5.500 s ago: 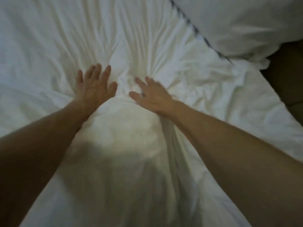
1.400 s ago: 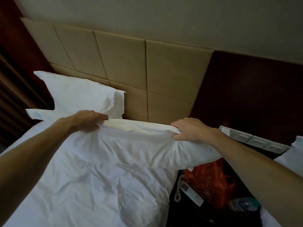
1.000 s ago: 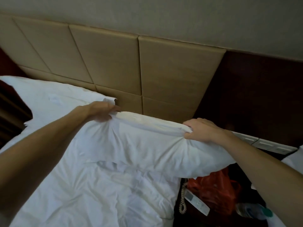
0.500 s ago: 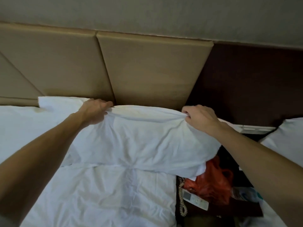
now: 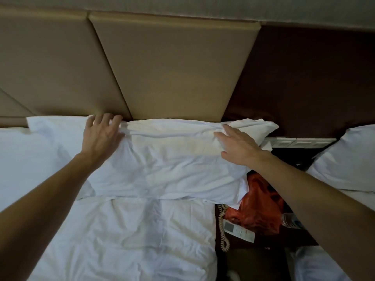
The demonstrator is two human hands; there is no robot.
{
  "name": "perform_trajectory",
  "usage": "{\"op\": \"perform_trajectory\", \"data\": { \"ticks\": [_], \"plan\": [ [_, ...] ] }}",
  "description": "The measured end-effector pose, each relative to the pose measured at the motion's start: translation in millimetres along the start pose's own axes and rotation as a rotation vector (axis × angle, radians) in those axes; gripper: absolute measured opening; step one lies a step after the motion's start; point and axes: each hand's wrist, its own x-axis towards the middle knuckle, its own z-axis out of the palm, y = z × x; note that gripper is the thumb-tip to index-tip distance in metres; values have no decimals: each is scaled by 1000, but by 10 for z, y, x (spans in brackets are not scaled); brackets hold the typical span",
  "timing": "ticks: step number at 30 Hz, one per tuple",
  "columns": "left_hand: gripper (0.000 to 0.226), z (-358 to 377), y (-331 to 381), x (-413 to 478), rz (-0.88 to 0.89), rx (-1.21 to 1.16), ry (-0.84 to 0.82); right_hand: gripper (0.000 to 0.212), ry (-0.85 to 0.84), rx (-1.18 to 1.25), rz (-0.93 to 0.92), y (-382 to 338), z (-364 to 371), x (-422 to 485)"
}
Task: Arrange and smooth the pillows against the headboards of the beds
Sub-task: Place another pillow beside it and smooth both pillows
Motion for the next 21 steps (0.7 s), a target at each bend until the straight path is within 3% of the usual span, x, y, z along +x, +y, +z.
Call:
{"op": "perform_trajectory", "data": {
  "ticks": [10,21],
  "plan": [
    [57,-362,129,-680,-59,57,-118,61,-28,36,-90,-152,-10,-250],
    [54,-691,298,-1846,-148,241,-313,62,16,57,-289,-461,169,-1107]
  ]
}}
